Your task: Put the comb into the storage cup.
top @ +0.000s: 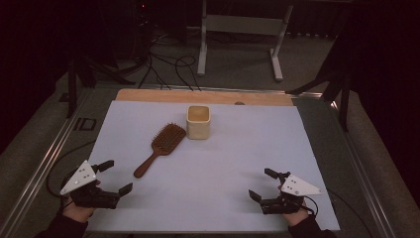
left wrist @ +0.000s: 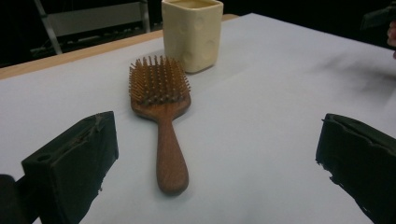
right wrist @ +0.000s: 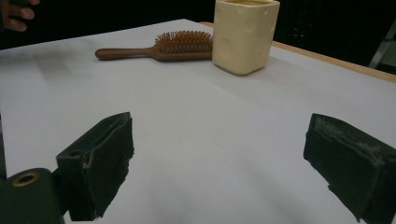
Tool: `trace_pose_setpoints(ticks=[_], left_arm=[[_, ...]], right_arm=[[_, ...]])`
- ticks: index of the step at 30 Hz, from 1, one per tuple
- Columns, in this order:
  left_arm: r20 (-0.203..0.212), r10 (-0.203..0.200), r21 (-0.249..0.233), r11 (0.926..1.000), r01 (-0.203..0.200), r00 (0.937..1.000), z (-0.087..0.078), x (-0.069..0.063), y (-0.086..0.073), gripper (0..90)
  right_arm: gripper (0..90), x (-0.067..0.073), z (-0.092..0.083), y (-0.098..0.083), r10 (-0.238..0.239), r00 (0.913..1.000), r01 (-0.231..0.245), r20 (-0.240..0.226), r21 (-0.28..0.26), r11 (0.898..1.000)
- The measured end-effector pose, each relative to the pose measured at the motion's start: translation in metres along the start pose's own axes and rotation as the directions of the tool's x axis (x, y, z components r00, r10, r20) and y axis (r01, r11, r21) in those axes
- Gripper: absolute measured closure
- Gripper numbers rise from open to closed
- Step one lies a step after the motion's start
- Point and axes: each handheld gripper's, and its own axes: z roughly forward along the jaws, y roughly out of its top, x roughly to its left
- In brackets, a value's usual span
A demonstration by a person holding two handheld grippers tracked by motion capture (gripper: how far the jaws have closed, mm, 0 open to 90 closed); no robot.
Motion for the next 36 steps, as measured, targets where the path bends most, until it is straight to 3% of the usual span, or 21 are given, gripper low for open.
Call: trace_pose_setpoints(ticks=[14, 26, 36], left_arm=[[-0.036, 0.061, 0.083, 0.9949, -0.058, 0.9975, 0.007, 0.003, 0.027, 0.0], [-0.030, 0.084, 0.152, 0.9852, -0.079, 0.9960, 0.021, 0.006, 0.045, 0.0], [-0.014, 0.089, 0.236, 0.9681, -0.083, 0.9959, 0.037, 0.006, 0.065, 0.0]], right_arm=[[8.2, 0.001, -0.001, 0.001, -0.005, 1.0000, 0.005, -0.004, -0.008, 1.000], [8.2, 0.002, 0.000, 0.002, -0.002, 1.0000, 0.002, -0.009, -0.007, 1.000], [8.2, 0.002, 0.001, 0.002, -0.004, 0.9999, 0.004, -0.013, -0.006, 1.000]])
